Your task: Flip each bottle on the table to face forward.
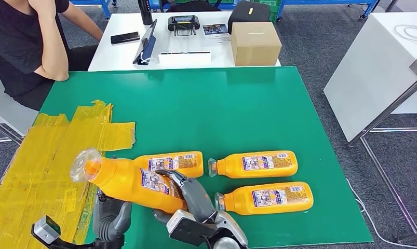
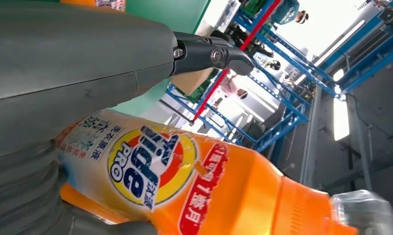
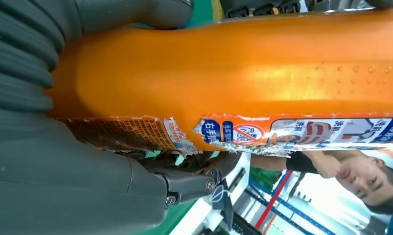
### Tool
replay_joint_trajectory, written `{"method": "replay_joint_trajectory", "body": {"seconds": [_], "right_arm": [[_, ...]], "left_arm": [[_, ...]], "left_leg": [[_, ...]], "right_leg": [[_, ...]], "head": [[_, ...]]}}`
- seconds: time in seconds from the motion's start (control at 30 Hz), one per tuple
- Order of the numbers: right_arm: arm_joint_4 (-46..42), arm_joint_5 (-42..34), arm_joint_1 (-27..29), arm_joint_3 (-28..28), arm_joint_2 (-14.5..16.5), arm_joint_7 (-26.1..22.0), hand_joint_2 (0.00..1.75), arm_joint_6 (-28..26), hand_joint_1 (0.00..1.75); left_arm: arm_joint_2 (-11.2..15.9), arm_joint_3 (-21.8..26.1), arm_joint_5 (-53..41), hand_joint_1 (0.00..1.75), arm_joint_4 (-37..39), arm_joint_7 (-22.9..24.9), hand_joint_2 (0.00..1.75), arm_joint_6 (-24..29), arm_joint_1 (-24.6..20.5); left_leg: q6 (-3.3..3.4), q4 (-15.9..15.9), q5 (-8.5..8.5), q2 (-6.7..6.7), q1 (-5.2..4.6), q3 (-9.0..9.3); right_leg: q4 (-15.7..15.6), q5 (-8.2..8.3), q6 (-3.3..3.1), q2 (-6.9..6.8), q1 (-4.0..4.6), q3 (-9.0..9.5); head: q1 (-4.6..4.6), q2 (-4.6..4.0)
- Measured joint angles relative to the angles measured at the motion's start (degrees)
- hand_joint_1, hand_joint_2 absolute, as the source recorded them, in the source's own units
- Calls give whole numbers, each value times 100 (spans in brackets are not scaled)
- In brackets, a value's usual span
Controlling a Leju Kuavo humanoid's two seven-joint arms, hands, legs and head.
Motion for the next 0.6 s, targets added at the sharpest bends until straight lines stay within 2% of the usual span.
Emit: {"method": "replay_joint_trajectory", "body": {"seconds": [0.6], "right_arm": [[822, 93, -382, 399, 100, 27, 175, 65, 175]], "left_arm": [[5, -200, -208, 0, 1, -83, 175, 178, 22]], "left_leg": [[0, 0, 0, 0, 0, -2]], "right_leg": [[0, 0, 0, 0, 0, -3]], "head": [[1, 0]]}}
